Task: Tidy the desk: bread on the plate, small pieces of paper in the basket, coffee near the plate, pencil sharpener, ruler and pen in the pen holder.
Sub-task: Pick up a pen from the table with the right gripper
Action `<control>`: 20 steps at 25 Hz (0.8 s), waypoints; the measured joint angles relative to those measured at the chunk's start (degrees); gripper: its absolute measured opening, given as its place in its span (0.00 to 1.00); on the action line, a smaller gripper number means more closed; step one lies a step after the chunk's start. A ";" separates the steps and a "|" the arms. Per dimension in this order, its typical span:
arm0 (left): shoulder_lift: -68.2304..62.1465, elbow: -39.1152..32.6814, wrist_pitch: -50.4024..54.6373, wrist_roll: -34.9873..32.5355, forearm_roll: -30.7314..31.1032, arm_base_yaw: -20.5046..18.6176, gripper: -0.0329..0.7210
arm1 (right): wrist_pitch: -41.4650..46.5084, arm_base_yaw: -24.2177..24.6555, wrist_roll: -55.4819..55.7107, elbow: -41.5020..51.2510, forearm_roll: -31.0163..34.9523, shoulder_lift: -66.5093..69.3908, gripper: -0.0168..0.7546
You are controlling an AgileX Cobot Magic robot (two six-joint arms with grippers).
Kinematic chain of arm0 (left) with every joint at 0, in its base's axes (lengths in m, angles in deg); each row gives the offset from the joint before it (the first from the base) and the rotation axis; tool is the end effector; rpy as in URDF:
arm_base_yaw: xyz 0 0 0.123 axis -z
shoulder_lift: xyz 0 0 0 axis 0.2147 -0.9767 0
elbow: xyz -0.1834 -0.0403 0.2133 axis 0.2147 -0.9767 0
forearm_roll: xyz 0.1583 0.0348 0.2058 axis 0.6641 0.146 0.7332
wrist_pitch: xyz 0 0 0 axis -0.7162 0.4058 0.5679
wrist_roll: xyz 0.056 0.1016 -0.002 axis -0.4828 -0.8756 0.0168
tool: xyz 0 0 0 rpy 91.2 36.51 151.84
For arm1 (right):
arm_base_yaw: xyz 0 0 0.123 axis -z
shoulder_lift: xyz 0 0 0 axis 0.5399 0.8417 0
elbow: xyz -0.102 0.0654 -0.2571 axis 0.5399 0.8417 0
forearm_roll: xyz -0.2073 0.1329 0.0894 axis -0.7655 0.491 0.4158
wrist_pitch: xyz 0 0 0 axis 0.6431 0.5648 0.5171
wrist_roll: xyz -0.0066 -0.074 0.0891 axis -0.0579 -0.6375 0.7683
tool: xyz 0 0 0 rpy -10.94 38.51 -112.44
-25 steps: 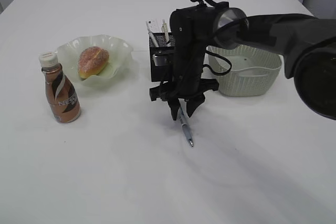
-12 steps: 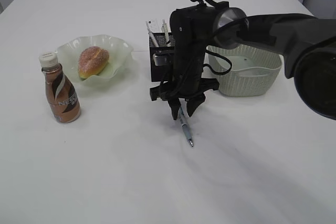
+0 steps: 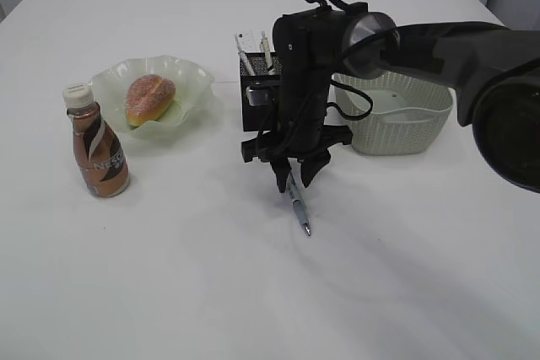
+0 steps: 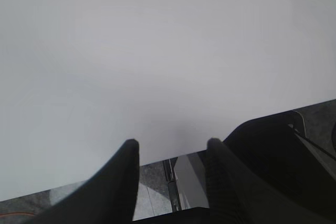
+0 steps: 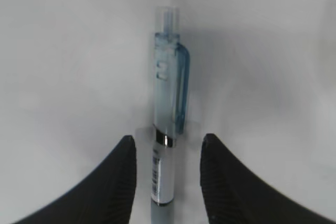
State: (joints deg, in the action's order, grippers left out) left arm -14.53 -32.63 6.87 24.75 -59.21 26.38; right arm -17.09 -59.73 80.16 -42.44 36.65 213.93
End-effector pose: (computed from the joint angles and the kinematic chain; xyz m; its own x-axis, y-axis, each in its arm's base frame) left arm 0.1643 -0.0460 0.2881 -0.9410 0.1139 -0.3187 0.1459 0.9862 -0.0781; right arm 0.4513 0.2347 0.1010 -0.9707 -0.2329 -0.0593 -0.2358 0.9706 0.0479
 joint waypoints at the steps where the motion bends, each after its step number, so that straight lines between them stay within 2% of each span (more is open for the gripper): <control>1: 0.00 0.00 0.00 0.00 0.00 0.00 0.45 | 0.00 0.00 0.00 0.00 -0.24 0.00 0.45; 20: 0.00 0.00 0.00 0.00 0.00 0.00 0.45 | 0.00 0.00 0.00 -0.14 -1.05 1.35 0.45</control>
State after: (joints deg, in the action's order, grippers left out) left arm -14.53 -32.63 6.87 24.75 -59.21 26.38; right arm -17.09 -59.73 80.16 -42.58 35.61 215.28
